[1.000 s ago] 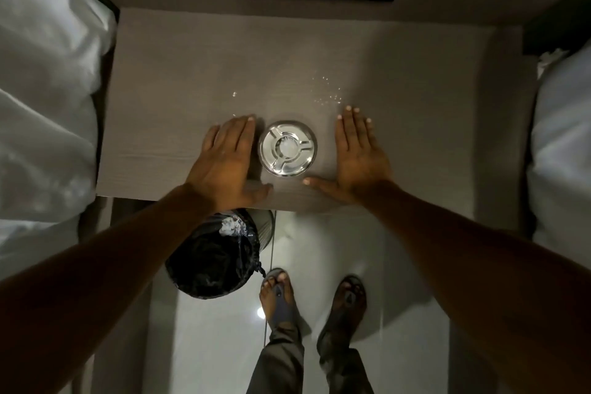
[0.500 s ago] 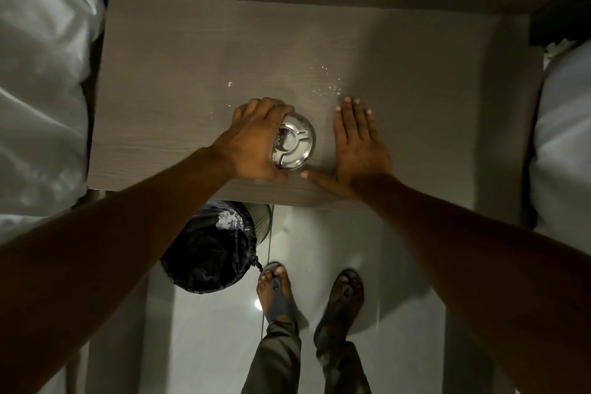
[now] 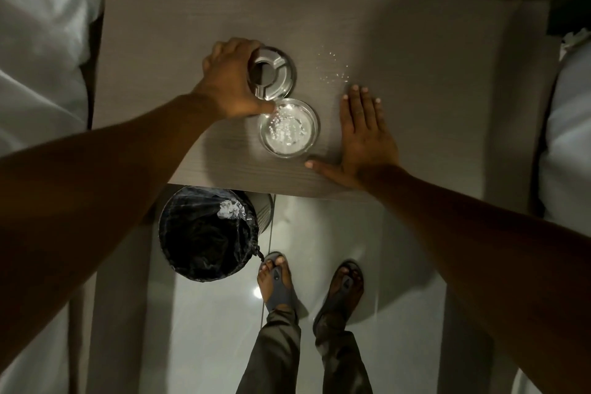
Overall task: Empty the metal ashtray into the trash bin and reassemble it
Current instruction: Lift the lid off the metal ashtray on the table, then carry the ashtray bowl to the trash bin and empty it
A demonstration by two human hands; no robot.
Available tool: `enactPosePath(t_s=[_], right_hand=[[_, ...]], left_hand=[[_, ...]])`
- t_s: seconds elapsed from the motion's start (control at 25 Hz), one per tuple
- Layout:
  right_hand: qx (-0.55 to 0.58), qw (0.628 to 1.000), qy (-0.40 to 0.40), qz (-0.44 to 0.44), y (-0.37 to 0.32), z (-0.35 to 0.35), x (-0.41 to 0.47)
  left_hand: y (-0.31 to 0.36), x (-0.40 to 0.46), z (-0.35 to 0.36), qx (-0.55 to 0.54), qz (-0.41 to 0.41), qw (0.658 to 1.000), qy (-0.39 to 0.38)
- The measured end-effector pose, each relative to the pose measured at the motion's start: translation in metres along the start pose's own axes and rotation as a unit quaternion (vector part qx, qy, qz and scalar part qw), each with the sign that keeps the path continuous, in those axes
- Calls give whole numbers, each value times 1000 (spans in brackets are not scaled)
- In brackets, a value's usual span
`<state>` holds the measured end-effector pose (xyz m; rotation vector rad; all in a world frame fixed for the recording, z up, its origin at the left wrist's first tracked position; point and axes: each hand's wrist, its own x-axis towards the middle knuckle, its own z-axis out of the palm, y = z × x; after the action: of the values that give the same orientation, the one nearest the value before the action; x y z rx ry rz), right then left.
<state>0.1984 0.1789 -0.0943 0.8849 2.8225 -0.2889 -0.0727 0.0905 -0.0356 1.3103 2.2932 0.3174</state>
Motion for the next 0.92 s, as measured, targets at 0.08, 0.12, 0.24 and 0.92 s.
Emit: enactPosePath(t_s=[0.08,0.12,0.24,0.92], right_hand=[[3,1000,2,-3,-4,1,1],[2,1000,1,-4,-4,1,0],[-4,1000,-4,-9,0,4,-7],[-19,999,-34,-8,6,1,-11]], left_hand=[[-6,-1,3,2,0,1000,-1],[-8,-3,7,0,0,1000,0],[-8,-6,19,-10,-6,1000,5],[-1,-71,63,-286,-149,928,187]])
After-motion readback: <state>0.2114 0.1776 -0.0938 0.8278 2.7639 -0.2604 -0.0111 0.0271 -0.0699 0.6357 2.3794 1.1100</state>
